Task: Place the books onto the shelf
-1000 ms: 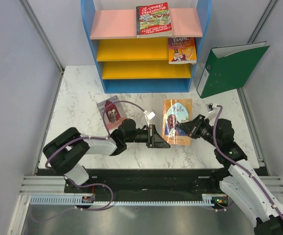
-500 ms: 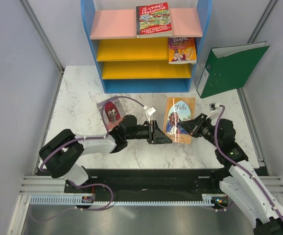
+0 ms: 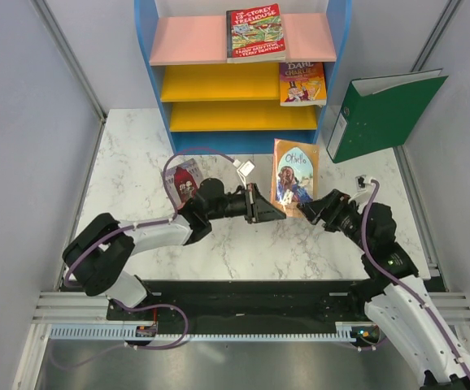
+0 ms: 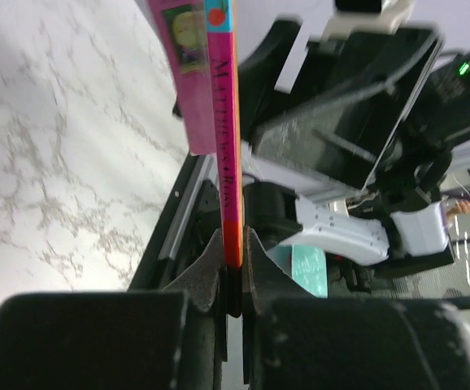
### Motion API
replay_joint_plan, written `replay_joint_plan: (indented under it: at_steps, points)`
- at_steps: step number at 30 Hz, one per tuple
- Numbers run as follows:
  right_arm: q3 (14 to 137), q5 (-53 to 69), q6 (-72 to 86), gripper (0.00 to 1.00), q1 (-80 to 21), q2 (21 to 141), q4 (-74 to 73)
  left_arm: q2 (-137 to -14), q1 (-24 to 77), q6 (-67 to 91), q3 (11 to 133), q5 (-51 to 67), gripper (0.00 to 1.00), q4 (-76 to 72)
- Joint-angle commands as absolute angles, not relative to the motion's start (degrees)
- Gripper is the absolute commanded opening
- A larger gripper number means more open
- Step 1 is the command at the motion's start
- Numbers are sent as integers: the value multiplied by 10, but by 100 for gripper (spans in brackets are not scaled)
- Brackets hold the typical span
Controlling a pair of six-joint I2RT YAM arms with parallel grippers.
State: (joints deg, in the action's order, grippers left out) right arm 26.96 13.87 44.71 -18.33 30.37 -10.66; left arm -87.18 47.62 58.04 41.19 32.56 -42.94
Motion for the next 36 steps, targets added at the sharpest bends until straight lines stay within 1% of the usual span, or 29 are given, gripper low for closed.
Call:
replay_joint_plan:
  at_steps: [1,2,3,7,11,16,20,32,36]
  points:
    - [288,76,420,93,-185,267,-176,-845,435,570,474,332,2,-447]
    - [287,68,420,97,-185,261,-196,-847,428,568,500,348,2,-437]
    - [283,56,420,98,-185,247,-202,-848,418,564,513,352,2,-415]
    - [258,39,424,98,-185,215,-221,-862,394,553,576,372,2,-376]
    - [212,45,447,98,-185,196,-223,-916,362,575,650,397,2,-350]
    - [204,44,458,98,-185,183,-222,-975,342,636,704,434,2,-375]
    - [202,46,457,98,-185,186,-222,-1009,333,673,724,458,2,-408]
    - [196,42,458,98,-185,187,-222,-1083,319,722,824,503,2,-395]
    - [195,43,461,98,-185,187,-222,-1125,312,786,878,523,2,-404]
